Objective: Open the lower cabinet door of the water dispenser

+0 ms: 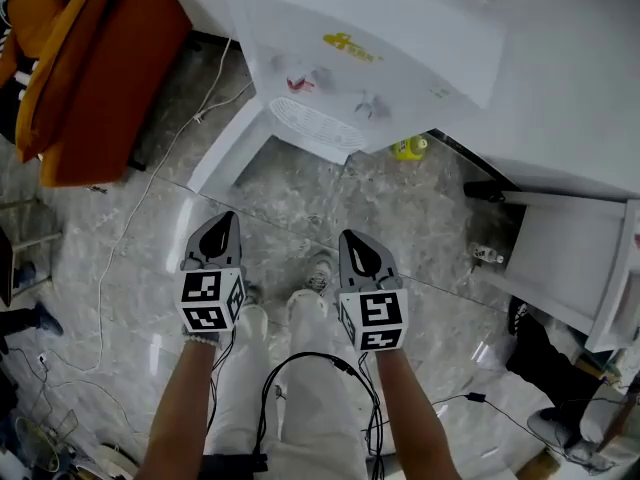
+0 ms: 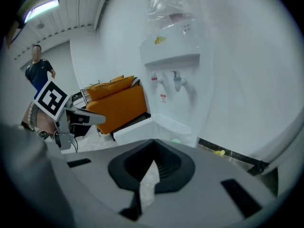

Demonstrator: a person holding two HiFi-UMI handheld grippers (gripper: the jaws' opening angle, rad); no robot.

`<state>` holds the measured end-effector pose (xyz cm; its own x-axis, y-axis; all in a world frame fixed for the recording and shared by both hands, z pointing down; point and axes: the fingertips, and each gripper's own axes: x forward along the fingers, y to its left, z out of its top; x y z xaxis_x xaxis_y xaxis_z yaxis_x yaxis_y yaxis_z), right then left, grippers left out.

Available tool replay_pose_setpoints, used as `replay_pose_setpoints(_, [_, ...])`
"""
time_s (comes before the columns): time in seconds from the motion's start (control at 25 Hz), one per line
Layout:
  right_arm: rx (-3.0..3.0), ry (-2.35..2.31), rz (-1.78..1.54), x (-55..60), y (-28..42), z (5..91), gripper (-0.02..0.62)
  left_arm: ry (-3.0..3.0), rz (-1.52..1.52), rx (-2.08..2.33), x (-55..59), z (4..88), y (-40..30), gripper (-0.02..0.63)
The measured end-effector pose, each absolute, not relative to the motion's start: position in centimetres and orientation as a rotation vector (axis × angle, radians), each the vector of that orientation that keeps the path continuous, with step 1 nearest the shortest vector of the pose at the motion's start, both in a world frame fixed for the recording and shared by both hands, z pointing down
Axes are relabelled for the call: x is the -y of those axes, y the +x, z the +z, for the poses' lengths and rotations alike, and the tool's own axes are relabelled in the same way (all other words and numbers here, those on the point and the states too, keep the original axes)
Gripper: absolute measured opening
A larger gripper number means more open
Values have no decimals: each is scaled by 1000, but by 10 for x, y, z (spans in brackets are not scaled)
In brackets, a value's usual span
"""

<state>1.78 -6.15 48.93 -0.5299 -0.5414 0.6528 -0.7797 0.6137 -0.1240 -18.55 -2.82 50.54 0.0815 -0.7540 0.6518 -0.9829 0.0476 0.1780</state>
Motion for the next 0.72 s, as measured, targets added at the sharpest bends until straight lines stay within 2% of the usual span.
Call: replay_pose_setpoints(0.72, [2370, 1088, 446, 65, 20, 318, 3, 2110, 458, 1578, 37, 302, -145, 12])
